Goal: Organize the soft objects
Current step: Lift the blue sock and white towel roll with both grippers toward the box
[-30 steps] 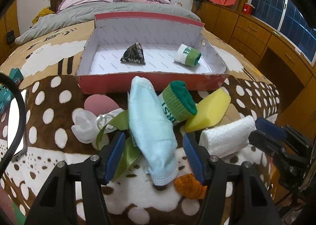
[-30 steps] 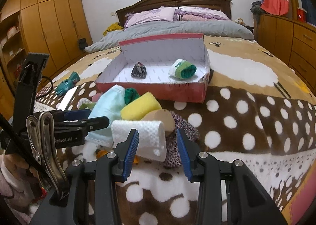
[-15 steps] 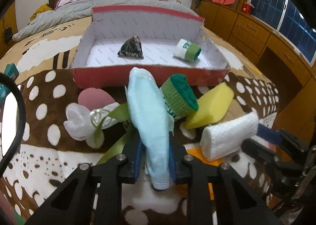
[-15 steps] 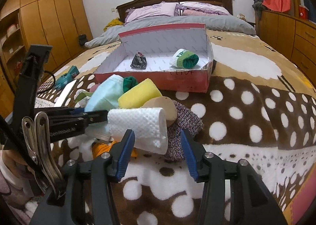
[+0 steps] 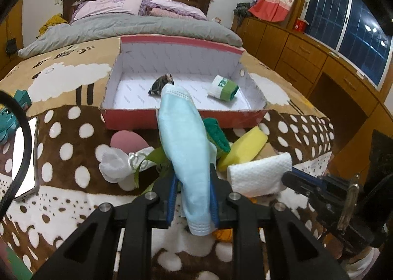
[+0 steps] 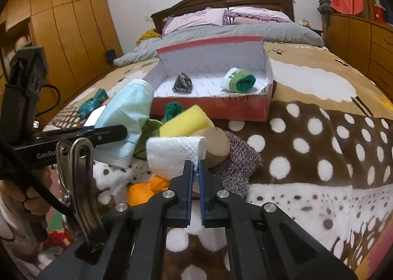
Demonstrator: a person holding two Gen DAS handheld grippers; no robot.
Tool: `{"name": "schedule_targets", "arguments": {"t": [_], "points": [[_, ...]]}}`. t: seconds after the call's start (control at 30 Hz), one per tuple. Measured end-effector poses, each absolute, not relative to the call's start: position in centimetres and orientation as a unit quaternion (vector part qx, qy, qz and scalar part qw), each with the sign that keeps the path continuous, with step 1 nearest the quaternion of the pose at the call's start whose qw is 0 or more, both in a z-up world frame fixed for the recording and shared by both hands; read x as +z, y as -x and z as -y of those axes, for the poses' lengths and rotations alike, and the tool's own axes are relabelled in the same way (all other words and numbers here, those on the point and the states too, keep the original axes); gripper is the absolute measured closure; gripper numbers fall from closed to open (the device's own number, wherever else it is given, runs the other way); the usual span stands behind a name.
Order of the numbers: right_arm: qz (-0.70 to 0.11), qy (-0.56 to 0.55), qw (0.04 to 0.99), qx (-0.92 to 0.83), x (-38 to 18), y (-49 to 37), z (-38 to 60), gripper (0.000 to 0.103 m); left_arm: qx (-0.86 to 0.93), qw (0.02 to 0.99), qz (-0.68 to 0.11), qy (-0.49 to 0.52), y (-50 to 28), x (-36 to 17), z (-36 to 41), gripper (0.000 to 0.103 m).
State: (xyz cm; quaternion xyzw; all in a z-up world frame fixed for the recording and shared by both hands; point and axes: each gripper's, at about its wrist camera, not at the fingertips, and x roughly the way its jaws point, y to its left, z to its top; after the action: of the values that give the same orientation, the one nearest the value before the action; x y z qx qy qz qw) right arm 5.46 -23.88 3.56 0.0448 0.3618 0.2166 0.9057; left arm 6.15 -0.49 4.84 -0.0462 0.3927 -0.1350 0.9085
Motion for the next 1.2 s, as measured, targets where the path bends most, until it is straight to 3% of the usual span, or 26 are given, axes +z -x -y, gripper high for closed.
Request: {"name": "schedule_targets", "arguments": {"t": [0.93, 1.2], "points": [[-0.252, -0.047, 0.928, 0.272, 10.6, -2.8, 23.5, 0.098, -0.13, 0.926, -0.349, 0.067, -5.1, 8.2, -1.3, 0.08], [-0.272, -0.05, 0.925, 0.261, 9.5, -3.6, 24.0, 0.098, -0.13, 0.926, -0.349, 0.068, -4.9, 8.3, -1.3, 0.08]]}}
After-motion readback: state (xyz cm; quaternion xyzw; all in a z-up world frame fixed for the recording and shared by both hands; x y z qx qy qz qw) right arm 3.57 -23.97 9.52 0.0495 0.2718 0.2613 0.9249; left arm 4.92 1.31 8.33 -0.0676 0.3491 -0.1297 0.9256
